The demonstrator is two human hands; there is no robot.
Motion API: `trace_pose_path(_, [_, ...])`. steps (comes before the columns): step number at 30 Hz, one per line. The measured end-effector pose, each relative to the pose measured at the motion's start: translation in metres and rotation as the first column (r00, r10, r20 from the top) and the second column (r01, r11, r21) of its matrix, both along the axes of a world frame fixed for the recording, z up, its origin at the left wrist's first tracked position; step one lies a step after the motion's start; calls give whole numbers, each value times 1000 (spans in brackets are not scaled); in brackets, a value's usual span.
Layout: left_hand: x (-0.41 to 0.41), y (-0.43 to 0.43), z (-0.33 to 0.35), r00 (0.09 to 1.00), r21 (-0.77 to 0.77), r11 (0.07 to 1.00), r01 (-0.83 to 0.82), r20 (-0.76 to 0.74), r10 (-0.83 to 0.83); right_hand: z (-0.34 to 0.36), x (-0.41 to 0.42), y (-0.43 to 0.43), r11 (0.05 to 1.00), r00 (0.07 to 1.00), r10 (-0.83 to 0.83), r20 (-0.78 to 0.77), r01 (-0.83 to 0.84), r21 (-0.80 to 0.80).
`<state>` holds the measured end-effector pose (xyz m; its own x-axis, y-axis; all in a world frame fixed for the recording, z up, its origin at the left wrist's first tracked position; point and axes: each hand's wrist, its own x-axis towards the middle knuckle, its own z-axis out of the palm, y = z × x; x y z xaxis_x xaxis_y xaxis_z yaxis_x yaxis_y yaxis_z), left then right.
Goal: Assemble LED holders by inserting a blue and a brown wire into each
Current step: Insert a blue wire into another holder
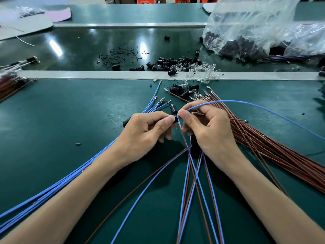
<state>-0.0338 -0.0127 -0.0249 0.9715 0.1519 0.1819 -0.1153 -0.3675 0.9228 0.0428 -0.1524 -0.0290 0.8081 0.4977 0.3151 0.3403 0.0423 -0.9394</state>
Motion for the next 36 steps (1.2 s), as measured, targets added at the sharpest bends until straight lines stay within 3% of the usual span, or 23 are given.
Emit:
trace_pose_path(9, [0, -1, 1, 999, -12, 999, -34, 5, 34, -2, 0, 1, 998, 998, -57, 29, 56, 9])
trace_pose_path(14, [0, -1, -2, 999, 6, 999, -52, 9, 52, 0, 1, 0, 997, 993, -21, 114, 29, -71])
trace_pose_path(18, [0, -1, -2, 998, -10, 998, -54, 14, 55, 1, 0, -2, 998, 999, -9, 47, 12, -62])
trace_pose_path(23, [0, -1, -1, 997, -15, 997, -78, 15, 79, 2, 1, -1, 997, 987, -26, -162, 36, 61])
trace_pose_path(28, [-2, -1, -2, 995, 107, 989, -98, 43, 94, 0, 3, -3, 996, 997, -73, -29, 72, -49])
trace_pose_path(36, [1, 1, -3, 988, 215, 970, -117, 120, 93, 0, 3, -1, 997, 995, -80, -54, 80, 14])
